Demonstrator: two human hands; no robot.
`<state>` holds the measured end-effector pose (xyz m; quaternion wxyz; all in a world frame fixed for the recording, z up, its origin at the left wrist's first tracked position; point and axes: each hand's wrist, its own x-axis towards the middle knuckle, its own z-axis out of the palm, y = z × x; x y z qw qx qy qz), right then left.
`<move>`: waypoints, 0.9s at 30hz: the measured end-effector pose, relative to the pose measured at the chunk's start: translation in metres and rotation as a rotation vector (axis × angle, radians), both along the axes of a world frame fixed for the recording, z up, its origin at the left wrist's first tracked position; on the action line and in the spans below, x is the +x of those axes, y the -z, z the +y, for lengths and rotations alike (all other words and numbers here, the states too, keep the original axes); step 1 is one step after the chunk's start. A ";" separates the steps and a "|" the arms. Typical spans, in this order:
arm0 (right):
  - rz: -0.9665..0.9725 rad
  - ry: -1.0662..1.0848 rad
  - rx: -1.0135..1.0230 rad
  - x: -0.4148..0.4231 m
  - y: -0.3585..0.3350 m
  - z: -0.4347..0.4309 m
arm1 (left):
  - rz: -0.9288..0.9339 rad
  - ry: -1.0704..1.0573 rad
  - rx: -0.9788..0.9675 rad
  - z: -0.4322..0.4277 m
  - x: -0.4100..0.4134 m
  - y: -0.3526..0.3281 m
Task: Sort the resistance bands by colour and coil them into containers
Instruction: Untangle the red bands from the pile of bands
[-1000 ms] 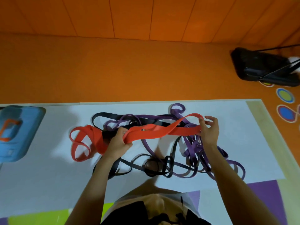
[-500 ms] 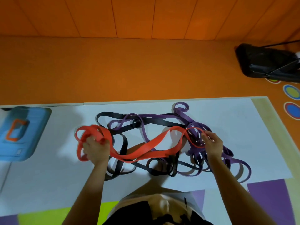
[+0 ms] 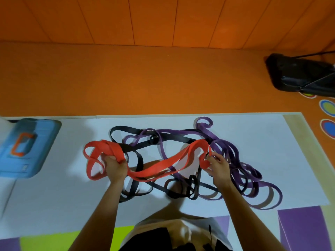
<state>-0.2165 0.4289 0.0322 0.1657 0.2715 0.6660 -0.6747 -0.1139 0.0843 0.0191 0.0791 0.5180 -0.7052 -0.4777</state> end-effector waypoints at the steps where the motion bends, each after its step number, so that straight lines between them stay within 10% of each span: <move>1: -0.025 0.006 -0.052 0.002 -0.002 -0.005 | 0.056 -0.015 -0.011 0.004 0.000 -0.002; 8: -0.190 -0.213 -0.247 0.018 -0.012 -0.059 | 0.203 0.242 0.064 0.055 -0.005 -0.028; 16: -0.245 -0.411 -0.276 0.045 -0.010 -0.074 | -0.040 0.747 -0.319 0.111 -0.004 -0.032; 27: -0.189 -0.662 -0.212 0.051 -0.012 -0.029 | -0.573 0.630 -0.074 0.168 -0.043 -0.007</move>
